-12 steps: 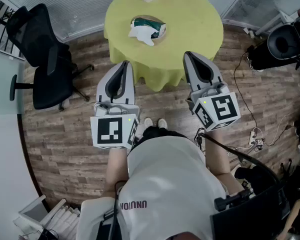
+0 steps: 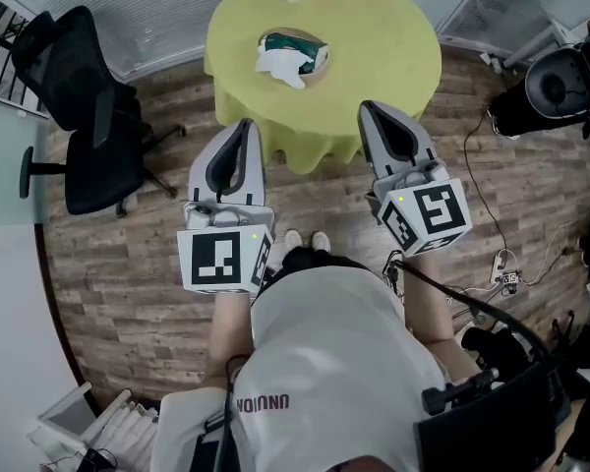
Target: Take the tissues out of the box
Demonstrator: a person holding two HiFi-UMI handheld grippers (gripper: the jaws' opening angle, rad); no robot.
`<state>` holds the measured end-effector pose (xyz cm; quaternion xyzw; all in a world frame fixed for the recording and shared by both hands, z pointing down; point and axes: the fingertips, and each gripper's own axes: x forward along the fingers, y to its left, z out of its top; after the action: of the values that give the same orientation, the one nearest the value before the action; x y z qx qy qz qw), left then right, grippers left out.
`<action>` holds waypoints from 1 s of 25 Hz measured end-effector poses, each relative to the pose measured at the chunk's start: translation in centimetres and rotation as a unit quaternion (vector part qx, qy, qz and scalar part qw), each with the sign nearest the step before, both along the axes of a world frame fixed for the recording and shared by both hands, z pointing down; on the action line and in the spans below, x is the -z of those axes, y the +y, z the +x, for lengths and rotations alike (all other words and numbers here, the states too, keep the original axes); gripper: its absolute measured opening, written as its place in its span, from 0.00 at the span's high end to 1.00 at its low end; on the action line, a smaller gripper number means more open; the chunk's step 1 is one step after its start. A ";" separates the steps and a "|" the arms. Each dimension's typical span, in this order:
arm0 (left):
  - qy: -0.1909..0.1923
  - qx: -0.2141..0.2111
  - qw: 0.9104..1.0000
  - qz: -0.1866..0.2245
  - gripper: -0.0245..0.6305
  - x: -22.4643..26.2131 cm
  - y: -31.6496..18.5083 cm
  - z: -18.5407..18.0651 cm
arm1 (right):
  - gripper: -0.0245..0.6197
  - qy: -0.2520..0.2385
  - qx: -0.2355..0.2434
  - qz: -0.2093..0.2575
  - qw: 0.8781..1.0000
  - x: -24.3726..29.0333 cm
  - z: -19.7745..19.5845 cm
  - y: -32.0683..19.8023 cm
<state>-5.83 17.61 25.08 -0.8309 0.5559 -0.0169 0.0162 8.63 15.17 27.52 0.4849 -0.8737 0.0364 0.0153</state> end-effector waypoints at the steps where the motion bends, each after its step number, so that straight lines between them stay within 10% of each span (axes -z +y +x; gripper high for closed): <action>1: 0.000 0.001 1.000 -0.001 0.94 0.0 0.0 0.0 | 0.93 0.000 0.000 -0.002 1.000 -0.1 0.0 0.0; 25: 0.020 -0.007 1.000 0.004 0.94 -0.7 0.1 -3.2 | 0.93 0.007 -0.025 0.021 0.999 -0.4 -2.0 -0.6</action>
<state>-9.02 17.66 25.75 -0.8347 0.5506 0.0027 0.0087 6.58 14.60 27.91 0.5071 -0.8617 0.0153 0.0107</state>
